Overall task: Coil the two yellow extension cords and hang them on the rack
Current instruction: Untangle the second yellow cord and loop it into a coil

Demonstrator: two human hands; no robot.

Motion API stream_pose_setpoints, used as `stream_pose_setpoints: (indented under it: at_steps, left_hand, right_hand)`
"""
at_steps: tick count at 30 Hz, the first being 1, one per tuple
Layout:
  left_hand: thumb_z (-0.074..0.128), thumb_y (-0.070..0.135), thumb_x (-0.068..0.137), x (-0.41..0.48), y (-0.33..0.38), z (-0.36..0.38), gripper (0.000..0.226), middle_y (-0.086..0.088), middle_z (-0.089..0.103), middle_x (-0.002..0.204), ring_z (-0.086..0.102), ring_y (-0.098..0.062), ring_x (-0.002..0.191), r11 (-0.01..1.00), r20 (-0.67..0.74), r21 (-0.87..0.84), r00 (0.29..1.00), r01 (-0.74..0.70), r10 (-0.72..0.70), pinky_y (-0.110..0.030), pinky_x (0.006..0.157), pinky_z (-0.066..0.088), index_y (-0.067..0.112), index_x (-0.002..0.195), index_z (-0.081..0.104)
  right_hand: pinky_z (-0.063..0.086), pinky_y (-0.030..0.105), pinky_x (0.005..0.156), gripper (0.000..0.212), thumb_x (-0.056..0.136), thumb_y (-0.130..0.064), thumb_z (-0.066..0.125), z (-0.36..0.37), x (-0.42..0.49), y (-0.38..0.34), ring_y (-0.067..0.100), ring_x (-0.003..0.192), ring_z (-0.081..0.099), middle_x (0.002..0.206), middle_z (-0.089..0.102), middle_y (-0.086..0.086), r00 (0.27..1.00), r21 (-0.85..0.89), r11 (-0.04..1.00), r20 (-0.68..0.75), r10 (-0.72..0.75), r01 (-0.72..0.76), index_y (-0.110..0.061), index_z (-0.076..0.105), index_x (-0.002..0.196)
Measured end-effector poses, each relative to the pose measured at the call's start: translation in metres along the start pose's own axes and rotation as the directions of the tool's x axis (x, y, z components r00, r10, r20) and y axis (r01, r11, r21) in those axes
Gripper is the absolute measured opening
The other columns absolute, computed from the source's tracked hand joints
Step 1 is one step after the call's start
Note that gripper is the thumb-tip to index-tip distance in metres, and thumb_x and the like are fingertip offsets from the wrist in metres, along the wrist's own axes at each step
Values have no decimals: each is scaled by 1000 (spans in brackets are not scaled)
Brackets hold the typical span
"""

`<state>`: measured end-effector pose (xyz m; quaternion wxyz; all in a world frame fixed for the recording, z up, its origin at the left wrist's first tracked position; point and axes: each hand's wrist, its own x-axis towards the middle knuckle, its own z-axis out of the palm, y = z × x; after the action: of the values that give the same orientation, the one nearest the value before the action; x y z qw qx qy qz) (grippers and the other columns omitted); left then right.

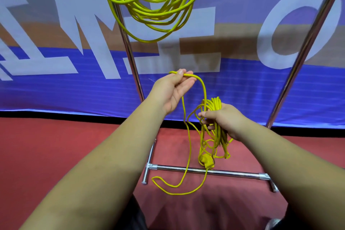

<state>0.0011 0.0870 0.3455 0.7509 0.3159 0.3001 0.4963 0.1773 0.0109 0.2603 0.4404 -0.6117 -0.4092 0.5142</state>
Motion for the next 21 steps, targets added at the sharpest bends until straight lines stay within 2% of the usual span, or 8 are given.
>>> stream_pose_setpoints:
  at_steps: [4, 7, 8, 11, 12, 14, 17, 21]
  left_hand:
    - [51, 18, 109, 7, -2, -4, 24, -23, 76, 102, 78, -30, 91, 1000, -52, -18, 998, -21, 20, -35, 78, 65, -4, 112, 60]
    - [50, 11, 105, 7, -9, -9, 26, -20, 75, 106, 77, -31, 95, 946, -92, 317, 995, 60, -32, -39, 84, 64, -4, 123, 60]
    - [50, 7, 103, 4, -15, -12, 25, -17, 75, 104, 76, -30, 95, 868, -91, 485, 993, 108, -72, -40, 86, 63, -1, 123, 62]
    - [61, -4, 93, 0, -40, -28, 23, -8, 75, 101, 69, -21, 87, 431, 22, 898, 967, 92, -253, -36, 76, 58, 11, 108, 70]
    - [64, -7, 90, -1, -48, -33, 27, -7, 74, 103, 66, -19, 86, 340, 71, 939, 943, 46, -324, -33, 73, 55, 15, 103, 71]
    - [70, -4, 90, 1, -58, -36, 24, -5, 72, 102, 62, -14, 86, 257, 132, 965, 926, -40, -353, -31, 77, 52, 18, 100, 71]
    - [74, 13, 93, 5, -56, -34, 11, 3, 68, 89, 60, -10, 81, 106, 204, 977, 962, -187, -182, -26, 80, 49, 16, 103, 74]
    - [73, 9, 92, 7, -52, -31, 5, -5, 78, 86, 75, -16, 82, 212, 192, 961, 979, -175, -64, -35, 85, 61, 13, 94, 74]
  right_hand:
    - [64, 34, 70, 8, 98, -5, 70, 4, -2, -9, 23, 77, 75, 98, 80, 19, 997, 128, 990, -58, -44, 51, 1, 71, 104]
    - [62, 29, 59, 7, 100, -4, 68, 4, -3, -17, 19, 66, 74, 87, 78, 14, 994, 211, 974, -82, -72, 88, 2, 72, 102]
    - [62, 28, 57, 7, 100, -3, 67, 3, -4, -20, 18, 63, 73, 84, 77, 13, 993, 234, 967, -87, -81, 100, 2, 72, 99]
    - [66, 33, 62, 10, 99, 0, 65, 1, -4, -28, 19, 61, 72, 82, 77, 14, 991, 313, 942, -104, -90, 119, 2, 73, 93]
    - [67, 35, 65, 10, 98, 1, 65, 0, -5, -30, 19, 61, 72, 83, 78, 13, 990, 343, 932, -112, -88, 122, 1, 72, 91]
    - [66, 38, 69, 8, 98, 2, 65, -2, -5, -32, 20, 62, 72, 85, 78, 13, 988, 386, 914, -129, -80, 124, 0, 70, 92]
    - [68, 37, 68, 7, 100, -2, 66, -5, -3, -32, 21, 69, 76, 91, 80, 14, 990, 454, 884, -134, -53, 109, 2, 70, 104]
    - [64, 31, 63, 17, 102, -12, 69, -10, 1, -32, 16, 69, 75, 96, 81, 11, 989, 423, 900, -136, -50, 104, 3, 74, 108]
